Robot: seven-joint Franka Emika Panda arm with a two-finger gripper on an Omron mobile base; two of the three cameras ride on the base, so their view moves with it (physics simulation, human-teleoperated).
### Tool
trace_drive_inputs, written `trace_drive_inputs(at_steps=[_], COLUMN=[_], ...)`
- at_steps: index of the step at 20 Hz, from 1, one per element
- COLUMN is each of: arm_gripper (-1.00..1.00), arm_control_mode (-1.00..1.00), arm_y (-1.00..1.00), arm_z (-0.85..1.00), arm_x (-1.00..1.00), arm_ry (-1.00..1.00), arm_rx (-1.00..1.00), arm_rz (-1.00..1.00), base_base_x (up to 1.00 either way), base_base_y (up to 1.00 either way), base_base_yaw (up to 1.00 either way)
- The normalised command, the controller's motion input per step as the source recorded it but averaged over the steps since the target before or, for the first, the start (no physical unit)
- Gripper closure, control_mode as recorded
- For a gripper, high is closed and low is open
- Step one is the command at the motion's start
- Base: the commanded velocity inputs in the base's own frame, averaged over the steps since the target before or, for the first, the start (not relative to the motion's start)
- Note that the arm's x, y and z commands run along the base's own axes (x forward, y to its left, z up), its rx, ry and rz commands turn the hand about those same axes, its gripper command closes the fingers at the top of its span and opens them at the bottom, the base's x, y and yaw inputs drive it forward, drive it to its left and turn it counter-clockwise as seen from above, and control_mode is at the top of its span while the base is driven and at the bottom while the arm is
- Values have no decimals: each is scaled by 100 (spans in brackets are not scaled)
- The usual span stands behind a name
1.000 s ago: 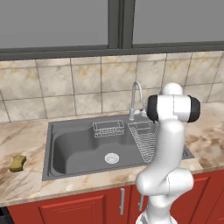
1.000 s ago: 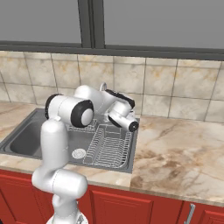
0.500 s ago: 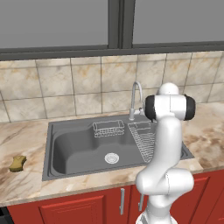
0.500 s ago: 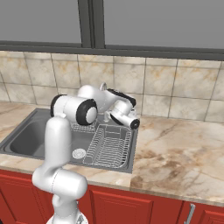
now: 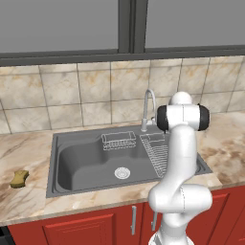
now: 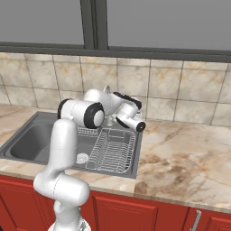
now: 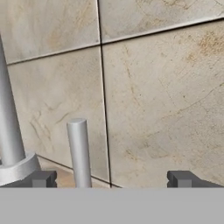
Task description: Soak the sponge with water for a few seconds and then drop it inside the sink.
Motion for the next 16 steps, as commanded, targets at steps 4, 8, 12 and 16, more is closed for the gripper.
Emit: trace_drive_inputs(at_steps=[4, 8, 12, 16], arm_gripper=[-100, -100, -100, -100], arm_control_mode=[-100, -100, -100, -100], arm_y=[0, 0, 0, -1], arm_z=[-11, -8, -1, 0], arm_x=[28, 22, 7, 6], arm_ry=[0, 0, 0, 0], arm_rx=[1, 0, 0, 0], arm_rz=[0, 0, 0, 0], base_base_x=[0, 0, 0, 0], base_base_y=[0, 0, 0, 0], base_base_yaw=[0, 0, 0, 0])
